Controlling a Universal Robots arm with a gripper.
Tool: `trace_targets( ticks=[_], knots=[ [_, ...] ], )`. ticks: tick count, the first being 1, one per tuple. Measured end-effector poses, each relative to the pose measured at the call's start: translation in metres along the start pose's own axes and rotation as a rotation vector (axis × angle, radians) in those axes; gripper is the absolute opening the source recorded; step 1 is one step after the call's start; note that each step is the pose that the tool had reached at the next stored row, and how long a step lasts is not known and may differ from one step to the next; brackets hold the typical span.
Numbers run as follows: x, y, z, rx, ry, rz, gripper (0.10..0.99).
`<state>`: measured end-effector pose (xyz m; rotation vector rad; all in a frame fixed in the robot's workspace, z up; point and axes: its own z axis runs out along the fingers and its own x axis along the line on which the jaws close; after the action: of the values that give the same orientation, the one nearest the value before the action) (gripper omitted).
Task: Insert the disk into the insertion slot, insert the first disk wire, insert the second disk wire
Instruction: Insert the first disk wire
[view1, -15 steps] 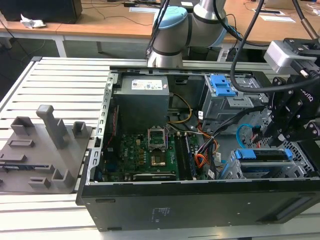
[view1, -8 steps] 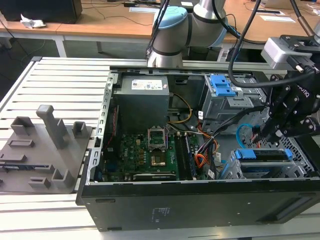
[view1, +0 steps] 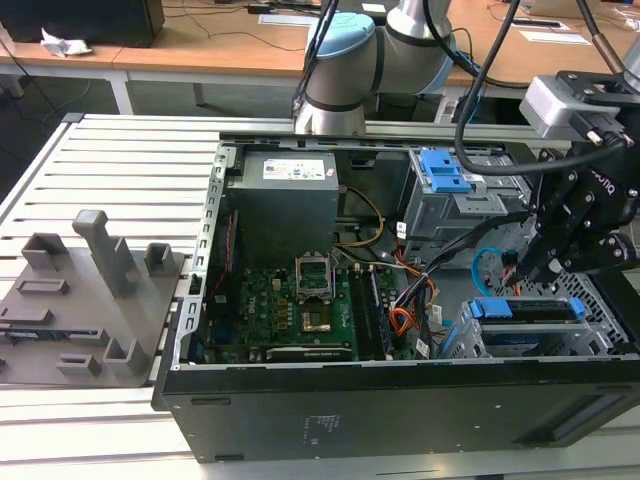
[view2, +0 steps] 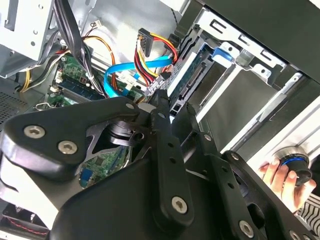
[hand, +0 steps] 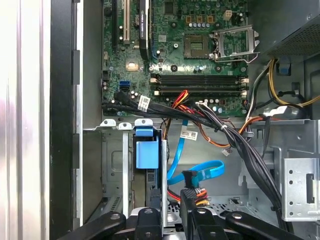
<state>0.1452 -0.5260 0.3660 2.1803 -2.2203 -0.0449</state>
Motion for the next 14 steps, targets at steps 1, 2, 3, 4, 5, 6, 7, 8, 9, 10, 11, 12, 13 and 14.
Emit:
trace_targets(
  ticks=[1,2,3,4,5,6,7,8,9,10,11,12,13,14],
  knots=[
    [0.0,0.0,0.0007,0.0,-0.0001,0.0,0.302],
    [0.0,-0.0001,0.0015,0.0,0.0,0.0,0.302],
    [0.0,-0.0001,0.0024,0.0,-0.0001,0.0,0.302],
    [0.0,-0.0001,0.003,0.0,-0.0001,0.0,0.302],
    [0.0,-0.0002,0.0038,0.0,-0.0001,0.0,0.302],
    [0.0,-0.0002,0.005,0.0,-0.0001,0.0,0.302],
    [0.0,-0.0003,0.0058,0.0,-0.0001,0.0,0.302],
    [0.0,-0.0003,0.0064,0.0,-0.0002,0.0,0.302],
    [0.0,-0.0003,0.0075,0.0,0.0,0.0,0.302],
    [0.0,-0.0004,0.0085,0.0,-0.0001,0.0,0.302],
    [0.0,-0.0004,0.0093,0.0,-0.0001,0.0,0.302],
    [-0.0002,-0.0004,0.0099,0.0,-0.0001,0.0,0.302],
    [-0.0004,-0.0004,0.0099,0.0,-0.0001,0.0,0.302],
    [-0.0007,-0.0004,0.0099,0.0,-0.0001,0.0,0.302]
  ],
)
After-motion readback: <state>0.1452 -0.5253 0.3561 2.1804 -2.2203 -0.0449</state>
